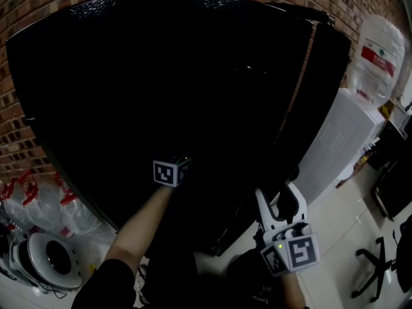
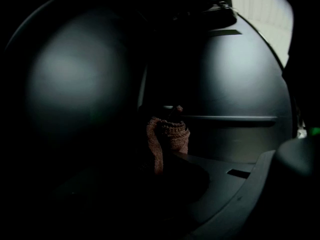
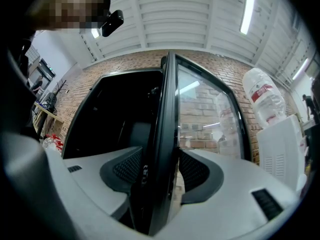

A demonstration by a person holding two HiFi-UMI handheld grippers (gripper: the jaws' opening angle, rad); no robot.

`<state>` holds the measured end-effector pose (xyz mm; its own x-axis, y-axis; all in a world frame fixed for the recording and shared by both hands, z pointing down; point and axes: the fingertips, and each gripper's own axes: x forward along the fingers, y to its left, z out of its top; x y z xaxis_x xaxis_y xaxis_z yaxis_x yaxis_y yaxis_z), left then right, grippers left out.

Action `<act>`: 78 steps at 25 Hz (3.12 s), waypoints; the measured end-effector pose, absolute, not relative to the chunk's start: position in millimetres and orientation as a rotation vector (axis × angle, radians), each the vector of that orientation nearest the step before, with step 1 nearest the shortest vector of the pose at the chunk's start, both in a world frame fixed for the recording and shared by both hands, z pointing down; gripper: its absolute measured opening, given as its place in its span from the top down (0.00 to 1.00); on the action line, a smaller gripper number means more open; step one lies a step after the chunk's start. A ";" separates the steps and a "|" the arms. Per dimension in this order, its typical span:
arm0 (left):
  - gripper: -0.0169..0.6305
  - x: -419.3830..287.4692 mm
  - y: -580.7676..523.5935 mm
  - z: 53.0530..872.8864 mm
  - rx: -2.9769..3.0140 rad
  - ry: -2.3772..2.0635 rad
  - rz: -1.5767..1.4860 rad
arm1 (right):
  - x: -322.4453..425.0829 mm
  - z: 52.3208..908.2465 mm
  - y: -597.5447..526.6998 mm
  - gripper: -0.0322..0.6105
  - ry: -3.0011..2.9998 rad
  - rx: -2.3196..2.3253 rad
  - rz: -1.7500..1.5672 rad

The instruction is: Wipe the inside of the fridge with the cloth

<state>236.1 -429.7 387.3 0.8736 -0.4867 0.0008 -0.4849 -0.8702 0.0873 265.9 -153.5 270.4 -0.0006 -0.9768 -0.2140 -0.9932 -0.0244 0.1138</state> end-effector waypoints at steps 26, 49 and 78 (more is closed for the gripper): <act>0.91 236.4 -501.7 396.9 2.927 -0.962 0.054 | 265.4 275.5 -154.6 0.61 2.164 -2.186 0.388; 0.91 152.2 -342.1 325.5 2.948 -0.908 -0.354 | 270.8 269.8 -133.1 0.61 2.233 -2.041 0.315; 0.91 -82.3 -130.2 300.4 2.941 -1.110 -0.673 | 153.6 309.3 -82.5 0.64 2.568 -1.507 0.358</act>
